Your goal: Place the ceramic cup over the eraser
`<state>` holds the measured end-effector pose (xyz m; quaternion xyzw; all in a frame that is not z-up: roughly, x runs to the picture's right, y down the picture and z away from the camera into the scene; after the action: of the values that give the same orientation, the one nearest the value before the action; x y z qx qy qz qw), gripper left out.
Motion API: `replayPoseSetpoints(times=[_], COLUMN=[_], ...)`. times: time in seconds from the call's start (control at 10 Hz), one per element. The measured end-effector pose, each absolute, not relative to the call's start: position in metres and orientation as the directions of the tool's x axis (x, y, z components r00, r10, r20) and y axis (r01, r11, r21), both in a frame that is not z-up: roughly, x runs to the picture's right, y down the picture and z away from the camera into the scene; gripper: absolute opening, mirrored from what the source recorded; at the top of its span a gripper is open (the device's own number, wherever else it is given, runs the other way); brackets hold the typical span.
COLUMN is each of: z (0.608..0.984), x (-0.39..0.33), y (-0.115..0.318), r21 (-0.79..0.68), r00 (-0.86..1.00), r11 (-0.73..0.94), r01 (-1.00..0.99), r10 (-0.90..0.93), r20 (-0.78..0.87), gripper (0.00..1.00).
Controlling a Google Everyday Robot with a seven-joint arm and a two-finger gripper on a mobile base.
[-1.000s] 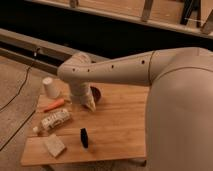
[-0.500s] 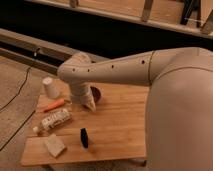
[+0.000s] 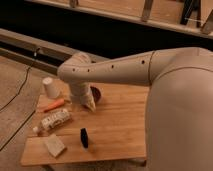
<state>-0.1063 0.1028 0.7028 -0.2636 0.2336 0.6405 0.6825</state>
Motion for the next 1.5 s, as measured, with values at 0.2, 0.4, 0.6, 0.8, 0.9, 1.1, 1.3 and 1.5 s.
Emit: replayPoseSetpoints(times=[0.2, 0.4, 0.6, 0.8, 0.9, 1.1, 1.3, 1.5], z=[0.703, 0.703, 0.705, 0.715, 0.722, 0.729, 0.734, 0.738], x=[-0.106, -0.106, -0.107, -0.121, -0.135, -0.149, -0.181, -0.198], y=[0.103, 0.103, 0.098, 0.075, 0.055, 0.030, -0.002, -0.019], r21=[-0.061, -0.061, -0.061, -0.082, -0.100, -0.114, -0.138, -0.151], r00=[0.071, 0.071, 0.075, 0.125, 0.180, 0.230, 0.314, 0.353], r11=[0.041, 0.041, 0.046, 0.095, 0.150, 0.201, 0.282, 0.320], r01=[-0.997, -0.997, -0.997, -0.992, -0.984, -0.973, -0.949, -0.935], r10=[0.751, 0.751, 0.759, 0.786, 0.802, 0.818, 0.824, 0.820], r20=[-0.656, -0.656, -0.646, -0.606, -0.569, -0.527, -0.472, -0.451], gripper=[0.65, 0.65, 0.65, 0.65, 0.65, 0.65, 0.65, 0.65])
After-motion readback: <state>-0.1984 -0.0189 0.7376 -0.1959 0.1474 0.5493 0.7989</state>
